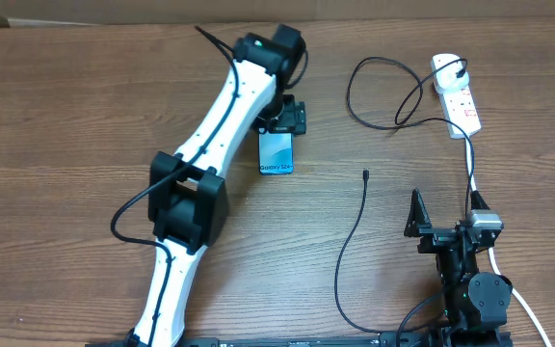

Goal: Plug charger to phone and switch on socket
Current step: 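Move the left gripper over the black phone and lower onto it, then close the left gripper on the phone's long edges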

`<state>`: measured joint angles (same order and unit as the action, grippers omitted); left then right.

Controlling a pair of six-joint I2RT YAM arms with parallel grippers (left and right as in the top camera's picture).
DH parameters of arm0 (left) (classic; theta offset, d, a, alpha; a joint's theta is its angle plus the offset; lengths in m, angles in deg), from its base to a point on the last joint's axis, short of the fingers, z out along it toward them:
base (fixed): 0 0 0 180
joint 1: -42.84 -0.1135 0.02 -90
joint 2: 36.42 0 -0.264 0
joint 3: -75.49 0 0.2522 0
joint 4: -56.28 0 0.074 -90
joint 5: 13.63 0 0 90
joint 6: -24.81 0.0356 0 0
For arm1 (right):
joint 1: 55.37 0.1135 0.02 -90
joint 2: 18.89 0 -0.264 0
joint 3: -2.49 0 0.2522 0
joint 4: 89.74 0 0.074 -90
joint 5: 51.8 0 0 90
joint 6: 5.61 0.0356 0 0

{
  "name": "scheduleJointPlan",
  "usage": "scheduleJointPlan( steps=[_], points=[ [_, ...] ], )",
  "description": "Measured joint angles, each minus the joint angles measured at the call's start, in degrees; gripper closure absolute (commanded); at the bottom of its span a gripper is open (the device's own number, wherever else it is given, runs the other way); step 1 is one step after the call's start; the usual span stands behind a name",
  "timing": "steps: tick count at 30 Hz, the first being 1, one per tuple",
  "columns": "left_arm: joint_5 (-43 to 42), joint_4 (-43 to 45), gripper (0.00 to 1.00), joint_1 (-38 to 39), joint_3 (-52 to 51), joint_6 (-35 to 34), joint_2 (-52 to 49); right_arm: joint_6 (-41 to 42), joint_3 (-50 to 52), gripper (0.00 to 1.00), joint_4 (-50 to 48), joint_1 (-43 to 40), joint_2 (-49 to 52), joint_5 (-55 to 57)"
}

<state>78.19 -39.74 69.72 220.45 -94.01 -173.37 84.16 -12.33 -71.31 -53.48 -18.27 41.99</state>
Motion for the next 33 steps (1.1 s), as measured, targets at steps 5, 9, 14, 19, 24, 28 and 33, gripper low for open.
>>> scheduleJointPlan(
  steps=[5, 9, 14, 19, 24, 28, 33],
  points=[
    [1.09, 1.29, 0.0, 0.94, 0.0, 0.0, -2.08, 0.02, 0.0, 0.0, 0.02, 0.02, 0.0, 0.02],
    [1.22, 3.06, 0.0, 0.35, 0.0, 0.0, -4.09, 0.02, 0.0, 0.0, 0.04, 0.0, 0.0, 0.02],
    [1.2, 4.83, 0.0, 0.02, 0.0, 0.0, -4.42, 0.02, 0.0, 0.0, 0.02, 0.0, 0.0, 0.0],
    [0.55, 5.44, 0.0, -0.02, 0.0, 0.09, -4.42, 0.02, 0.0, 0.0, 0.02, 0.0, 0.0, 0.02],
    [-0.09, 6.01, 0.0, -0.72, 0.0, 0.09, -4.42, 0.0, 0.0, 0.0, 0.0, 0.02, 0.0, 0.02],
    [-0.44, 6.23, 0.0, -1.07, -0.39, 0.09, -4.42, 0.02, 0.0, 0.0, 0.04, 0.0, 0.0, 0.0],
    [-0.76, 7.34, 0.0, -1.05, -3.15, 0.09, -4.44, 0.02, 0.0, 0.0, 0.02, 0.0, 0.0, 0.02]
  ],
)
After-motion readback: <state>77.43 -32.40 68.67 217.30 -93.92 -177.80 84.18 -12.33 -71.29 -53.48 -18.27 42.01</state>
